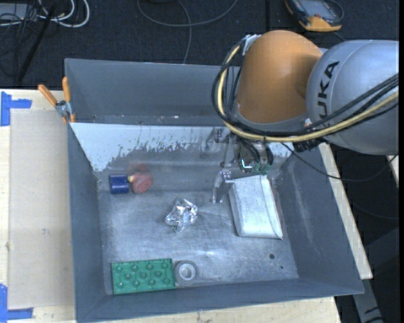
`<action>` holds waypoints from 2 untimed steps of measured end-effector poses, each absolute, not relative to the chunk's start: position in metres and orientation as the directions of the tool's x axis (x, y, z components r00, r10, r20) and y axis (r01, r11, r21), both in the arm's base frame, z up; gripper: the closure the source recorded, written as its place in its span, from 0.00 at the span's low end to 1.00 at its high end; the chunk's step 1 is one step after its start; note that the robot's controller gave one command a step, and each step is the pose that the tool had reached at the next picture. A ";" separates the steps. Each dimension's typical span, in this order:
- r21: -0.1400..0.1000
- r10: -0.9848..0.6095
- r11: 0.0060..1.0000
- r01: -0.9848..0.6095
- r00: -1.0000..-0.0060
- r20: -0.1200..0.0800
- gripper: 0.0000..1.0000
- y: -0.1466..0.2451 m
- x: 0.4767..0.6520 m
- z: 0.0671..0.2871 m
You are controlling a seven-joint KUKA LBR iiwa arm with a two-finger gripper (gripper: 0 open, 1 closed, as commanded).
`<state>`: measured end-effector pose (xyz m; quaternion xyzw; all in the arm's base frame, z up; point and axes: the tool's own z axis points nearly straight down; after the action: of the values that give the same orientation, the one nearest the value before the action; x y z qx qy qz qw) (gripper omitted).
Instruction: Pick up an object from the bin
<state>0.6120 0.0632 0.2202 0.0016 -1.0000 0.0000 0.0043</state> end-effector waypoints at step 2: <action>-0.003 0.077 0.997 0.077 -0.997 -0.003 0.00 0.059 0.618 0.088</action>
Offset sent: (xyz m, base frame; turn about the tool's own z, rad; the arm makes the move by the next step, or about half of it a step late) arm -0.0068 0.0636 -0.1502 0.0617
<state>0.6183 0.0585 0.0877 -0.0388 -0.9992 0.0014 -0.0017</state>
